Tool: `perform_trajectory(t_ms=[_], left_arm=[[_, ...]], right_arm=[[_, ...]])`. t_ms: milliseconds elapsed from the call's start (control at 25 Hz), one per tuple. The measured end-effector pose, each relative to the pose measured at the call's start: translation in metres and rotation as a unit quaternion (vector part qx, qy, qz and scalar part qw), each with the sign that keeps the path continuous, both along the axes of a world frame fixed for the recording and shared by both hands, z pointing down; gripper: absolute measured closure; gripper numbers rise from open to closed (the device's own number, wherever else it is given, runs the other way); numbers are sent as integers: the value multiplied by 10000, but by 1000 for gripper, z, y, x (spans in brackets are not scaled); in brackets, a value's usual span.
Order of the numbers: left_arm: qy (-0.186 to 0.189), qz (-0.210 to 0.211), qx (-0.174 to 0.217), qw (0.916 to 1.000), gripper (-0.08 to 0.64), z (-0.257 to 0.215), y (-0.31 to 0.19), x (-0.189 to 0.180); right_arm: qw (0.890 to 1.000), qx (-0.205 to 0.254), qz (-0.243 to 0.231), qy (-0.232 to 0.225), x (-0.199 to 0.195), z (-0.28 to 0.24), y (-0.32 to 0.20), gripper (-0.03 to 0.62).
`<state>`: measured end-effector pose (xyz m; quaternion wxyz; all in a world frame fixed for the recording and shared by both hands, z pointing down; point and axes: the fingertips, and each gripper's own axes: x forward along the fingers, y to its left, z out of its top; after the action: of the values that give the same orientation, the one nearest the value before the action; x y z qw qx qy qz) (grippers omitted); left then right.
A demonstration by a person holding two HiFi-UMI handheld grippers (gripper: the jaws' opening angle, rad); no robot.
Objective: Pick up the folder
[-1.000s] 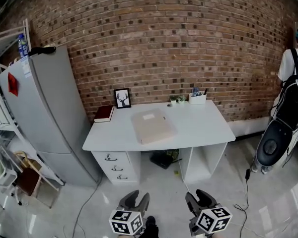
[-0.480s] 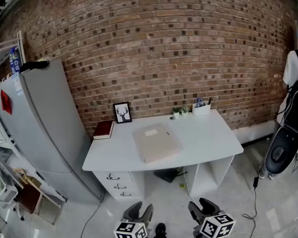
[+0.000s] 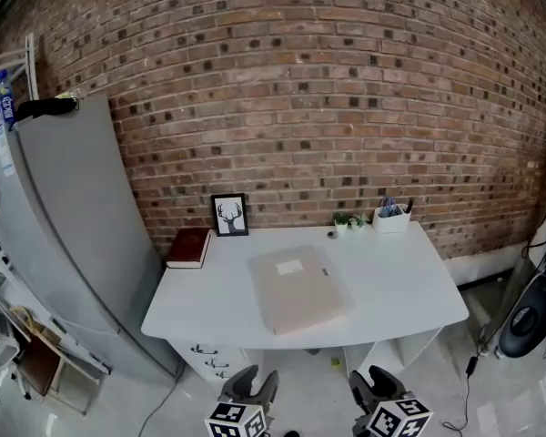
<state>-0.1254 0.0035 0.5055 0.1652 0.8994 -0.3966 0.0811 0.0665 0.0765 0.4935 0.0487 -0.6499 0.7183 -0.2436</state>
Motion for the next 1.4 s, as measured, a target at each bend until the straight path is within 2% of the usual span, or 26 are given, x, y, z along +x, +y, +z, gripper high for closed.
perform_trajectory(t_ms=[360, 560, 880, 1400], left_arm=[[79, -117, 109, 9998, 400, -9, -97, -12], [130, -241, 15, 9996, 391, -4, -127, -18], [155, -401, -103, 9990, 379, 1, -169, -7], [-2, -1050, -9, 9945, 376, -3, -260, 8]], right_arm=[[9996, 153, 150, 201, 4, -14, -96, 393], [9992, 70, 149, 352, 5, -11, -123, 393], [9991, 53, 175, 378, 29, -14, -164, 393], [9979, 82, -401, 500, 62, -7, -285, 393]])
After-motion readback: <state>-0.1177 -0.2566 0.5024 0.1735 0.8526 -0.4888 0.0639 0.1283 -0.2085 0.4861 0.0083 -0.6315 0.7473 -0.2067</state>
